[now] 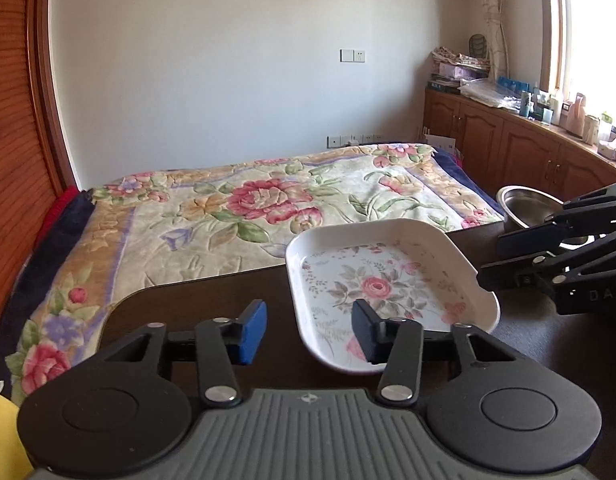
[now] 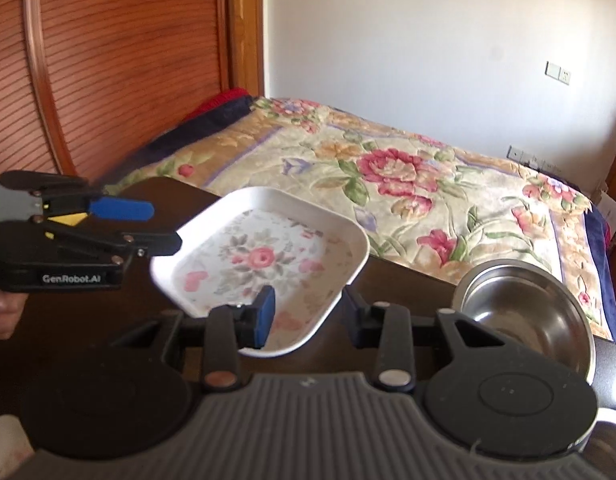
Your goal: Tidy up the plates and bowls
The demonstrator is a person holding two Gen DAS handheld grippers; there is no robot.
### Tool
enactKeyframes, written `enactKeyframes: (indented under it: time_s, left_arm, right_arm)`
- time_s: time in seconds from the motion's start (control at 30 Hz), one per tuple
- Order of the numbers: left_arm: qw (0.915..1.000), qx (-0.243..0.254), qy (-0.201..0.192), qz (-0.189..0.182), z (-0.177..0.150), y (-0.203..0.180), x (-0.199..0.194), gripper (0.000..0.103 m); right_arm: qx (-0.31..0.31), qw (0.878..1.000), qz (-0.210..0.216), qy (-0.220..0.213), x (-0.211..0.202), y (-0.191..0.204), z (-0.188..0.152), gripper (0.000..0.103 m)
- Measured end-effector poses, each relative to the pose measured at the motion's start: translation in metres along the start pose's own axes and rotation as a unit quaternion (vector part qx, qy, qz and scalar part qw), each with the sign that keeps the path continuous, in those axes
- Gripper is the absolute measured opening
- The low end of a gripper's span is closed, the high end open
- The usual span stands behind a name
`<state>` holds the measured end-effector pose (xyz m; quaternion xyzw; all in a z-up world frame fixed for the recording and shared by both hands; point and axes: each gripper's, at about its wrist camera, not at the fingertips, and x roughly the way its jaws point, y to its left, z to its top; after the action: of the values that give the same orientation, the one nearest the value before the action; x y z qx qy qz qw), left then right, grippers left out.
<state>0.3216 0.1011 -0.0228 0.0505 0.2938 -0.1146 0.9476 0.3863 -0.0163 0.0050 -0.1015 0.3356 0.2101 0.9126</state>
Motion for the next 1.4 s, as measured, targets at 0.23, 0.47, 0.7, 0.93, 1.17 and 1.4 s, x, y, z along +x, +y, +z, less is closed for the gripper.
enactKeyframes:
  time_s: [0.23,0.47,0.7,0.93,1.17,1.4]
  left_arm:
    - [0.9997,-0.016,0.018,-0.007,0.003,0.009,0.024,0.031]
    - [0.9993,-0.024,0.026,-0.016,0.002,0.013,0.037,0.024]
    - [0.9991,-0.020,0.031,-0.019,0.002,0.012,0.039,0.010]
    - [0.9991,-0.023,0.032,-0.014,0.002,0.015,0.038,0.010]
    - [0.9990,-0.028,0.032,-0.010,-0.001,0.015,0.028,0.009]
    - [0.9987,-0.037,0.031,-0.017,-0.004,0.012,0.001,0.009]
  right_arm:
    - [0.018,0.999,-0.011,0.036,0.025,-0.011,0.009,0.030]
    - [0.037,0.998,-0.008,0.059,0.036,-0.015,0.006,0.028]
    - [0.041,0.996,0.000,0.073,0.036,-0.012,0.008,0.019]
    - [0.034,0.997,0.000,0.072,0.036,-0.008,0.006,0.018]
    - [0.054,0.997,0.012,0.059,0.035,-0.011,0.002,0.016]
    - [0.061,0.997,0.025,0.044,0.018,-0.010,-0.002,0.015]
